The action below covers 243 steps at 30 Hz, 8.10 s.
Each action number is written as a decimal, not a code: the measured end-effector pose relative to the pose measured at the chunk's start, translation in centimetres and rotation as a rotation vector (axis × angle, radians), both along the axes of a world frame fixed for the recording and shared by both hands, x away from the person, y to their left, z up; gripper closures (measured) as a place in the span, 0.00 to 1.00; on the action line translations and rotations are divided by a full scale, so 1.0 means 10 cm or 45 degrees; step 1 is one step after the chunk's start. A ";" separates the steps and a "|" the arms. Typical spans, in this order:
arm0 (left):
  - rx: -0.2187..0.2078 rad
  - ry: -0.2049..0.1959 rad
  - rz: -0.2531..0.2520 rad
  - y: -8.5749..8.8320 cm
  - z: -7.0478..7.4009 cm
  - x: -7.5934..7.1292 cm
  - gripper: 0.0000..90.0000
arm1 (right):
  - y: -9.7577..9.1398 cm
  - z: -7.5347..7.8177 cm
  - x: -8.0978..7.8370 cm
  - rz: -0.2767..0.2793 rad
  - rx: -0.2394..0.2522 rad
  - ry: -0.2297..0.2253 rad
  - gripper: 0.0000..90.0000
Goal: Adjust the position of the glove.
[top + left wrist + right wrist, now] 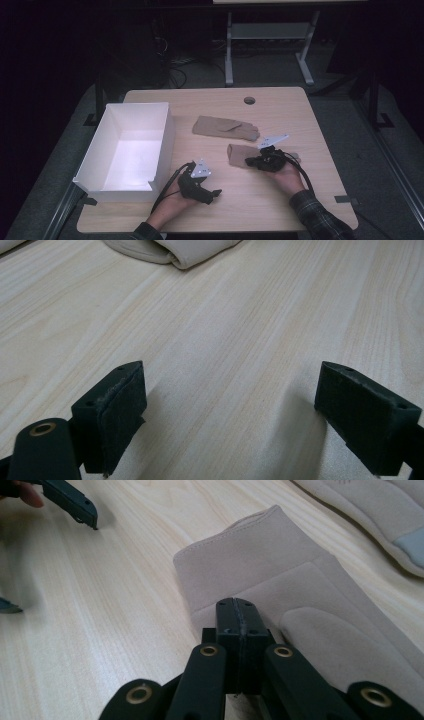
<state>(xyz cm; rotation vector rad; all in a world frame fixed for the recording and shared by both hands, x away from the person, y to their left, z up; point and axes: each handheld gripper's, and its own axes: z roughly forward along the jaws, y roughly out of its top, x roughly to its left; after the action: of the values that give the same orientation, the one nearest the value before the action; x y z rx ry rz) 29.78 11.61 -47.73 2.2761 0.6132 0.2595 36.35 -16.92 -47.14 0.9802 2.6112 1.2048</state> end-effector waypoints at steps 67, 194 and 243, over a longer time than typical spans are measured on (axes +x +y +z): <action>-0.004 0.003 0.023 0.01 0.00 -0.02 0.14 | -1.12 0.12 -0.70 -0.114 -0.113 0.099 0.99; 0.052 0.052 0.096 -0.09 0.14 0.17 0.56 | -1.34 -0.11 -0.62 -0.415 -0.133 -0.116 0.14; 0.068 -0.084 0.391 -0.30 0.21 1.74 1.00 | -1.32 -0.11 -0.61 -0.404 -0.124 -0.117 0.14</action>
<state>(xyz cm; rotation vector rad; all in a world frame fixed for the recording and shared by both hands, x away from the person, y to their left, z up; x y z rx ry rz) 47.17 8.61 -45.65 2.2080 0.9315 0.5026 30.27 -30.08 -48.26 1.2298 2.3079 1.0099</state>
